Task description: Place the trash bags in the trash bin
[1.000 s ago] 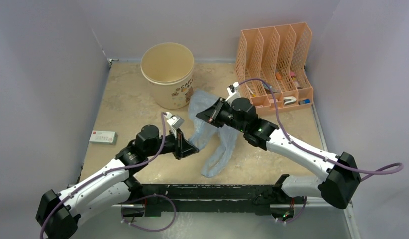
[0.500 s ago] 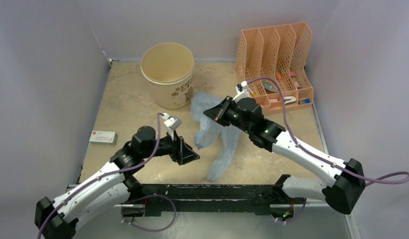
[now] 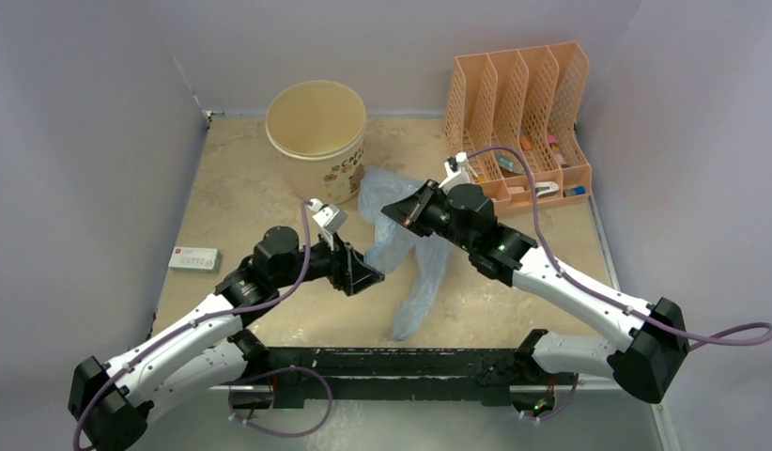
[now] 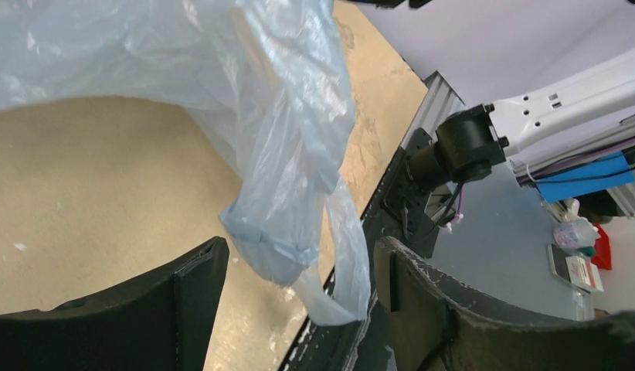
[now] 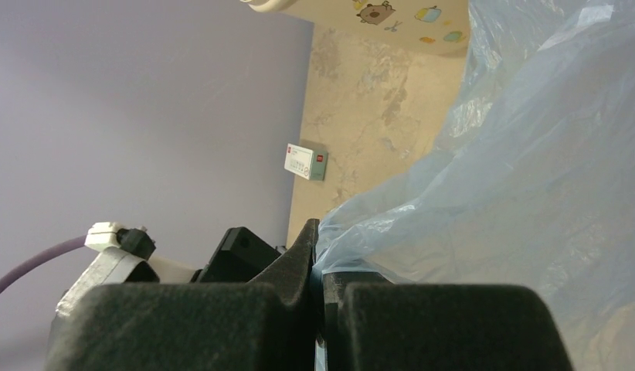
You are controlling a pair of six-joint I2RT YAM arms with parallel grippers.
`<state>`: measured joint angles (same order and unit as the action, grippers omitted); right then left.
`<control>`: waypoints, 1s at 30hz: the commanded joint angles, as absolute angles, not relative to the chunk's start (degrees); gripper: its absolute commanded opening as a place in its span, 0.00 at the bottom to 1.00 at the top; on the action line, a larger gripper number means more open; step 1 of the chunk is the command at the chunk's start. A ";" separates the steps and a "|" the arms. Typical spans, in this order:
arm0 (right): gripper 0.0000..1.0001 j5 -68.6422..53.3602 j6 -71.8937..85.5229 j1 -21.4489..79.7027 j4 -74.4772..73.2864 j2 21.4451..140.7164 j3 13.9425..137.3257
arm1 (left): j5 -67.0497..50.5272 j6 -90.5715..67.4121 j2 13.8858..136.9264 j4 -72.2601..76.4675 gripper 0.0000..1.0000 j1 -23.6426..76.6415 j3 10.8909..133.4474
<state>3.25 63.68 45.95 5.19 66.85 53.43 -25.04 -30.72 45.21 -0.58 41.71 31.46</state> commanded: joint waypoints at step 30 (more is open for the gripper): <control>0.59 -27.36 46.75 45.62 15.71 64.27 48.89 | -45.25 -30.65 50.50 14.59 0.00 35.99 32.44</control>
<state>-18.13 51.96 45.74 11.88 67.40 51.37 -36.84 -26.50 50.41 7.75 39.51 33.80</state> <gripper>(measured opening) 0.585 0.009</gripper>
